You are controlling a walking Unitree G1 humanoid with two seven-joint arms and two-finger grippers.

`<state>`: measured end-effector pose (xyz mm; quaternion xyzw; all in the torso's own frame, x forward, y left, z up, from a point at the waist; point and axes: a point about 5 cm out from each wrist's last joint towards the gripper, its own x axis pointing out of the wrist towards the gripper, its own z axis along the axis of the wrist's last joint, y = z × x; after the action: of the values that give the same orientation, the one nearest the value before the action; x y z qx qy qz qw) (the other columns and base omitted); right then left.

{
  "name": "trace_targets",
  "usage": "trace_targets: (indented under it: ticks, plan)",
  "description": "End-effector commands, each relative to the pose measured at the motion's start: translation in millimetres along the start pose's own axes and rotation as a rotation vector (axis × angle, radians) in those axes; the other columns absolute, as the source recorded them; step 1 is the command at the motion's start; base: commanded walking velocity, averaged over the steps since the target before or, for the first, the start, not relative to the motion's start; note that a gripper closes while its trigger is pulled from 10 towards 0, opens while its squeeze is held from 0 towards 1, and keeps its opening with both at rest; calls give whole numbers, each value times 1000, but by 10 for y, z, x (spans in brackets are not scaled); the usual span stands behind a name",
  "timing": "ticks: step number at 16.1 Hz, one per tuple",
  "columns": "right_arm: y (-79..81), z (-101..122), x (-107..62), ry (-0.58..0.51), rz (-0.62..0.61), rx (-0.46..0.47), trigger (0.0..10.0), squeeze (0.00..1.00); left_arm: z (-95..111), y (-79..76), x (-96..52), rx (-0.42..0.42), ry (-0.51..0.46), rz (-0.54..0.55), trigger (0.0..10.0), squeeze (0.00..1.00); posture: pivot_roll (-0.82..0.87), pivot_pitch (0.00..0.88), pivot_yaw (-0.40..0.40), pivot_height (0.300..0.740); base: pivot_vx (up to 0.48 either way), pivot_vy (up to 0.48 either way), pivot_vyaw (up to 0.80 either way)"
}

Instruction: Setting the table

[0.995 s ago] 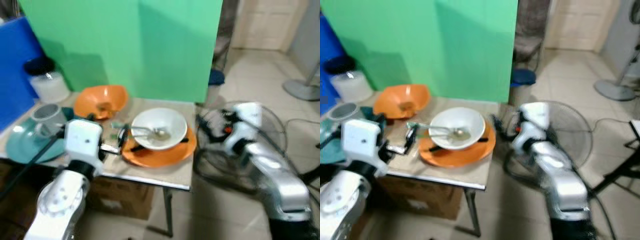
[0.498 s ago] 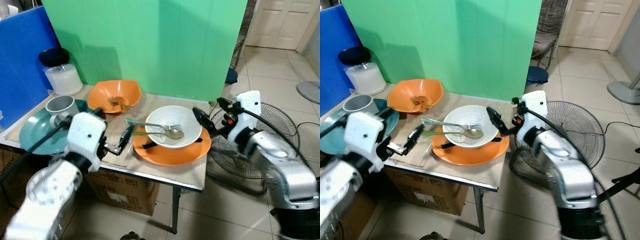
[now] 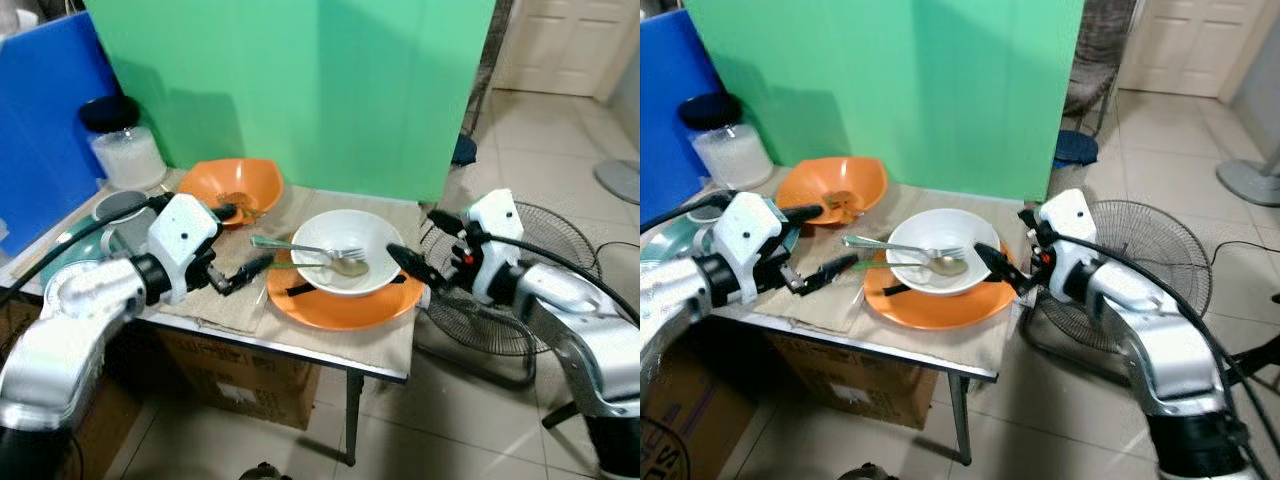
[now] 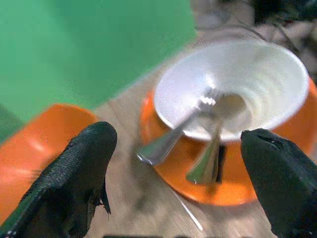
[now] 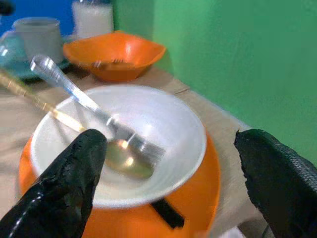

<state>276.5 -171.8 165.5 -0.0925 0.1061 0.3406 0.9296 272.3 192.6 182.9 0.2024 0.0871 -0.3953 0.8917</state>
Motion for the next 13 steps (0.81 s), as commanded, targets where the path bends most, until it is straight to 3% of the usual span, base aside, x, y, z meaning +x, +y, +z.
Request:
trace_targets:
  ticks: [1, 2, 3, 4, 5, 6, 10, 13]
  plan:
    - [37, 24, -54, -3, 43, -23, 10000, 0, -30, 38, 2, -7, 21, -80, 10000, 0, 17, 0, 58, 740, 0, 0, 0]
    - [35, 15, -96, 9, 61, -37, 10000, 0, -36, 59, 14, -18, 30, -133, 10000, 0, 3, 0, 68, 740, 0, 0, 0]
    - [40, -1, -119, 19, 65, -43, 10000, 0, -40, 53, 36, -27, 34, -173, 7412, 0, -3, 0, 71, 740, 0, 0, 0]
    - [51, -21, -145, 29, 69, -48, 10000, 0, -66, 46, 77, -30, 49, -232, 2118, 0, -8, 0, 75, 740, 0, 0, 0]
    - [59, -28, -153, 31, 70, -49, 10000, 0, -86, 42, 97, -24, 63, -257, 667, 0, -10, 0, 76, 740, 0, 0, 0]
    - [87, -35, -169, 36, 78, -50, 10000, 0, -154, 71, 152, 10, 105, -300, 0, 0, -18, 0, 82, 740, 0, 0, 0]
    - [153, -59, -191, 49, 106, -50, 10000, 0, -287, 200, 235, 55, 167, -309, 0, 0, -20, 0, 83, 740, 0, 0, 0]
    - [196, -68, -196, 54, 127, -48, 10000, 0, -300, 281, 275, 60, 150, -296, 0, 0, -18, 0, 81, 740, 0, 0, 0]
